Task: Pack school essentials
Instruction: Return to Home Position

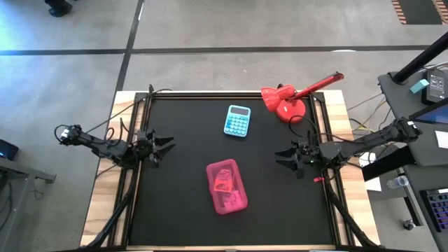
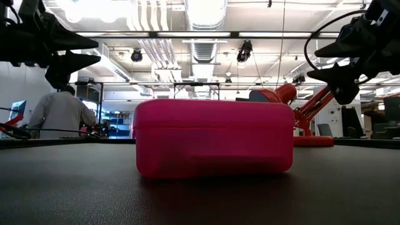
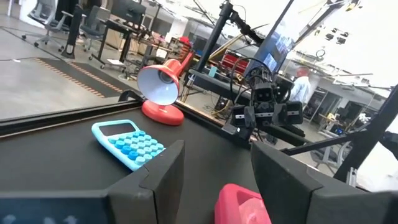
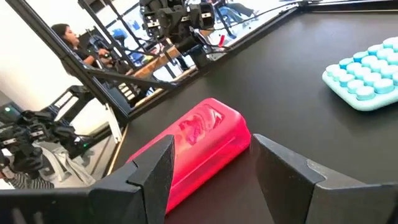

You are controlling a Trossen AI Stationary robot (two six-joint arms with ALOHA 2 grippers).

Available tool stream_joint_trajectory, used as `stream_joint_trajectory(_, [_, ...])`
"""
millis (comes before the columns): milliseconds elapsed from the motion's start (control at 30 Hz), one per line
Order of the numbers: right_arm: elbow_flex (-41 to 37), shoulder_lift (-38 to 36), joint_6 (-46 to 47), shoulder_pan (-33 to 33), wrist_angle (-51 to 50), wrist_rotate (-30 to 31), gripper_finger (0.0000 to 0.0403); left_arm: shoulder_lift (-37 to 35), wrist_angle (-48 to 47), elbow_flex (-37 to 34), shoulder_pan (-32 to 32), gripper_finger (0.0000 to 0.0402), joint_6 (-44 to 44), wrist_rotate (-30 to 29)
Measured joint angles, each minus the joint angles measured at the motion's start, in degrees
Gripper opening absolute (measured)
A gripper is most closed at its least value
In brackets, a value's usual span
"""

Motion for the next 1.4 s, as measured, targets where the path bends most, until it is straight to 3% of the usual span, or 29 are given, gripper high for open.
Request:
stream_joint_trajectory(267, [0.0,-6.3,-1.0,0.0,-5.6,-4.1,0.0201,0.7,0.0,0.0,0.0,0.0169,-0.1,-0.4])
stream_joint_trajectory(600, [0.0,-11.8,-1.8,0.0,-11.2,-4.4,0.0201,2.5,0.1,-0.1,0.0,0.0169,-0.1,-0.6])
stream_joint_trajectory(1400, [-0.1,-12.1,-0.4,-0.1,-12.0,-3.9,0.0201,6.1,0.2,-0.2,0.0,0.0169,-0.1,-0.5])
